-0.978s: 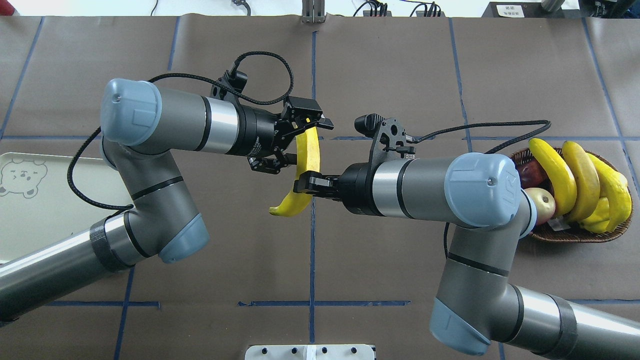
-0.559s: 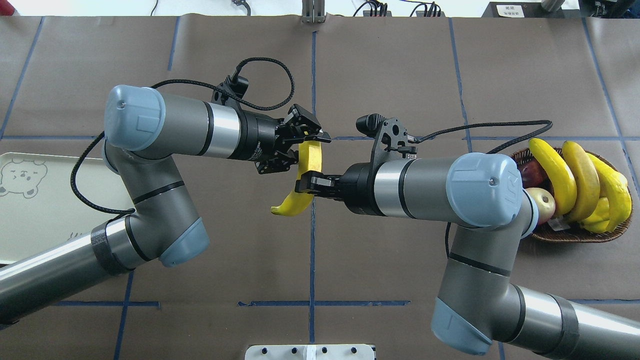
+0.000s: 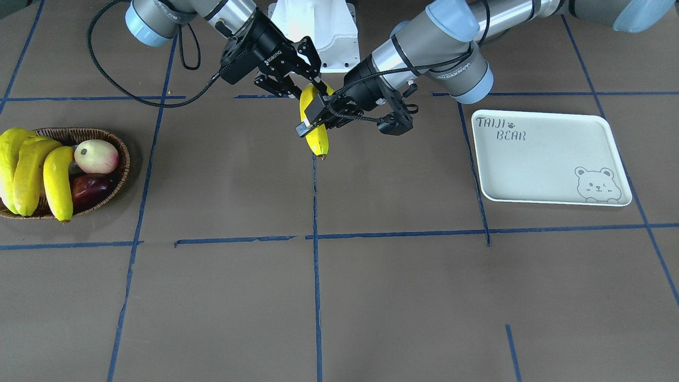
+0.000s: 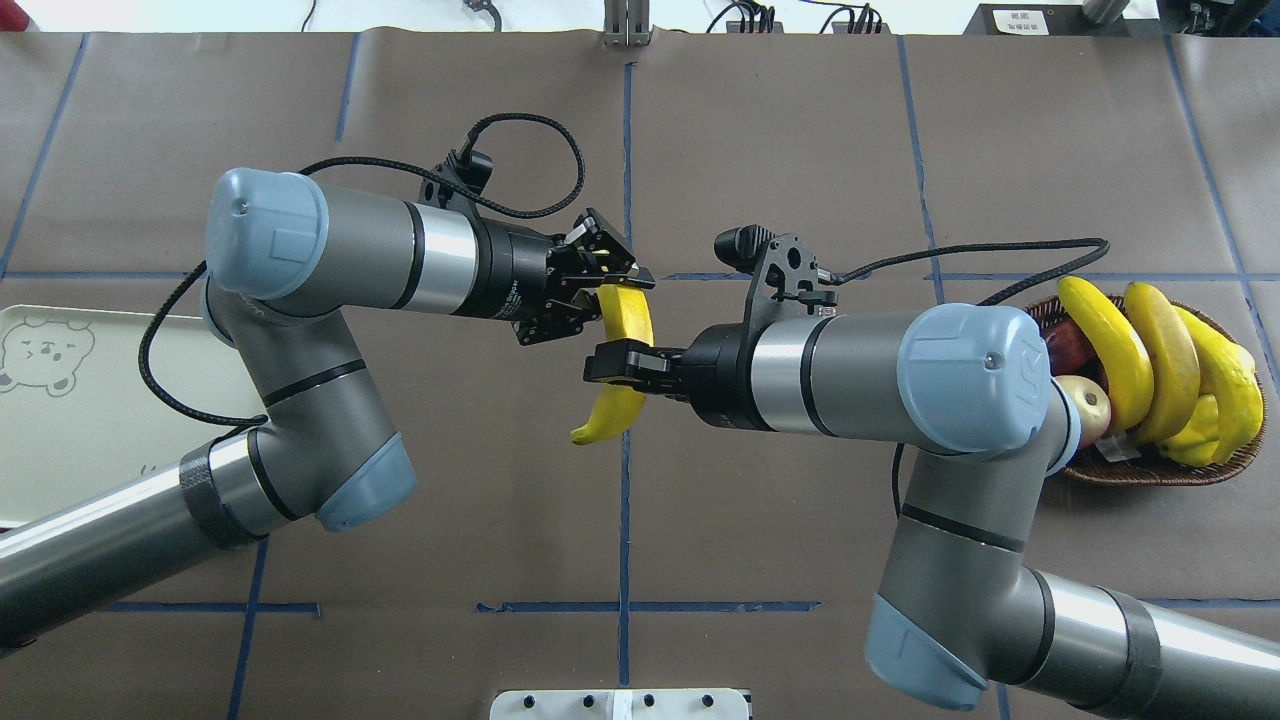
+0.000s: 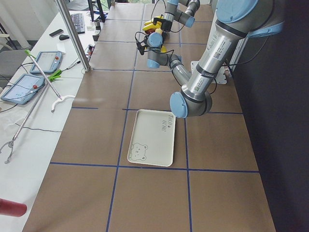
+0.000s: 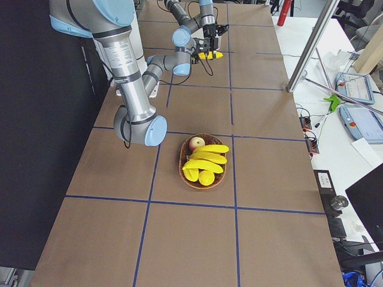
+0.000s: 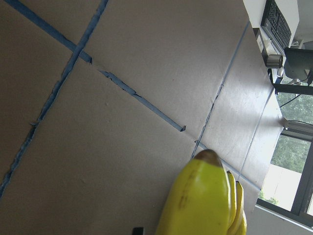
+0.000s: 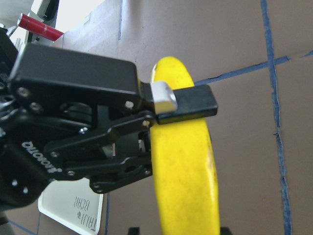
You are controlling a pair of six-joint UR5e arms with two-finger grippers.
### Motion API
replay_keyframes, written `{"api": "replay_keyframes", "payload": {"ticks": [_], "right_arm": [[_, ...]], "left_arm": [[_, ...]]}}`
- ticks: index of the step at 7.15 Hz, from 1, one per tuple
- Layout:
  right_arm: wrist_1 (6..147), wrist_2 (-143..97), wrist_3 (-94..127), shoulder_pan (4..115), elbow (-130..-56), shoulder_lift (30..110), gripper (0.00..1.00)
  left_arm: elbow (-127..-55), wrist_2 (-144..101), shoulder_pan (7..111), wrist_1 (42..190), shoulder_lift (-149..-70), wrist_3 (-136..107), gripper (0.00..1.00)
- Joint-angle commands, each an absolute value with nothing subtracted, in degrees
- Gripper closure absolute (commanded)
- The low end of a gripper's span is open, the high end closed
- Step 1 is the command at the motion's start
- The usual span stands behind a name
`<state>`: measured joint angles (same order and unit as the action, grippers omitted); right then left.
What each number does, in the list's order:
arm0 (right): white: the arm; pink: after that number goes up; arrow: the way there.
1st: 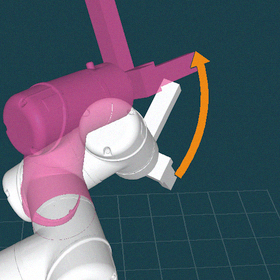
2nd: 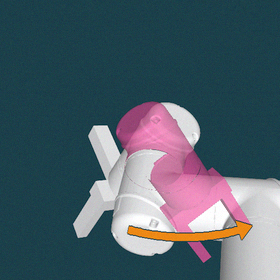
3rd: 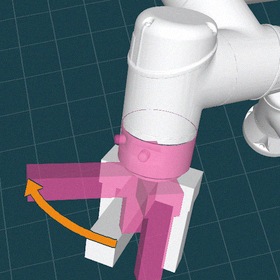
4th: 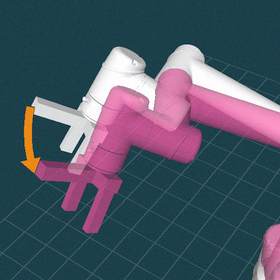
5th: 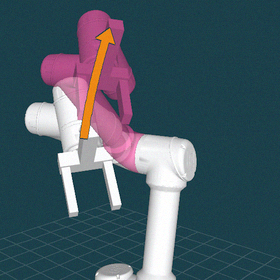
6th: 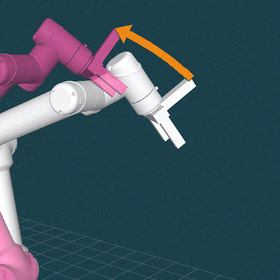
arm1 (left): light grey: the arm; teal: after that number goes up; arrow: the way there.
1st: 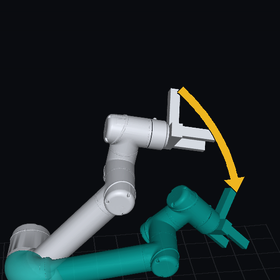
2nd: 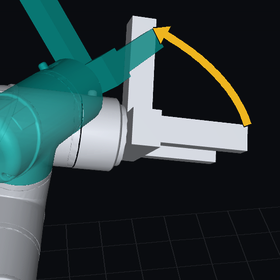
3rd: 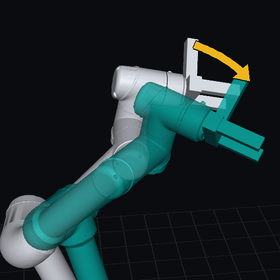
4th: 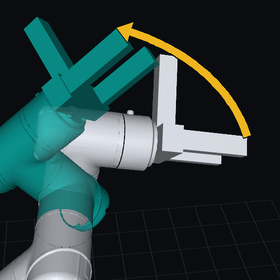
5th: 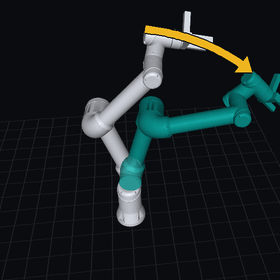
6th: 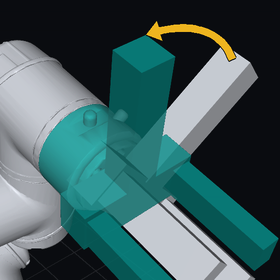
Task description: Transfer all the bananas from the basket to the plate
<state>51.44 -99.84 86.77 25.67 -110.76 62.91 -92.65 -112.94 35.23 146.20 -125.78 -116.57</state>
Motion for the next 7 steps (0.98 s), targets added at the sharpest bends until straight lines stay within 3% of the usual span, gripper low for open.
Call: {"api": "replay_keyframes", "payload": {"ticks": [1, 4, 7], "right_arm": [[51.42, -99.84, 86.75, 25.75, -111.01, 62.93, 0.0], [51.68, -101.07, 86.66, 27.85, -112.85, 63.28, 0.0], [52.82, -107.03, 86.23, 33.29, -114.69, 65.29, 0.0]], "left_arm": [[-92.64, -112.94, 35.59, 145.99, -125.77, -116.54, 1.0], [-92.72, -114.16, 38.83, 145.81, -120.0, -115.58, 1.0], [-93.43, -124.5, 50.13, 143.36, -107.02, -99.11, 1.0]]}}
